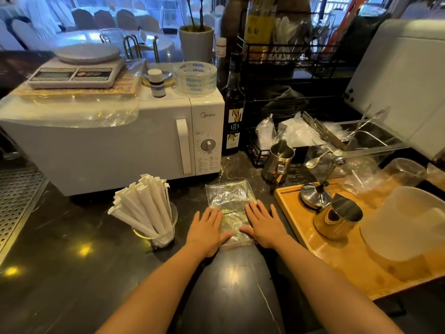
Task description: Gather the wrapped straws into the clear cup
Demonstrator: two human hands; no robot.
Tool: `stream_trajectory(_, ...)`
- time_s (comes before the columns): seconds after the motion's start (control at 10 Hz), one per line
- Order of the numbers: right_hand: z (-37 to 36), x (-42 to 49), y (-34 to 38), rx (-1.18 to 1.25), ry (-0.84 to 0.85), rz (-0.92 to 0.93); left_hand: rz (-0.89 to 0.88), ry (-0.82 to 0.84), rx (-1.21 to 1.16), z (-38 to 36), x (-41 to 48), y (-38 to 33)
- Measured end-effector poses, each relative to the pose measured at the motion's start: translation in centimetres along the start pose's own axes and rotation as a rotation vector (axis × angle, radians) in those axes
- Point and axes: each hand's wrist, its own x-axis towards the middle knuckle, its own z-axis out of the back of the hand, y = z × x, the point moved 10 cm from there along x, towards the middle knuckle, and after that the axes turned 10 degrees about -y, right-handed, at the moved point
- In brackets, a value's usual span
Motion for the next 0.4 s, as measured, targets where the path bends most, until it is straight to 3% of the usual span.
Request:
stream_trajectory(0.2, 3.4, -0.1, 0.9, 0.036, -0.071, 0.037, 0.071, -0.063, -0.109, 2.9, -0.1, 0.1)
stream_trajectory(0.4, 12.9, 0.1, 3.8, 0.132, -0.336, 0.105, 0.080, -0.409, -0.198, 12.4, -0.7, 0.4)
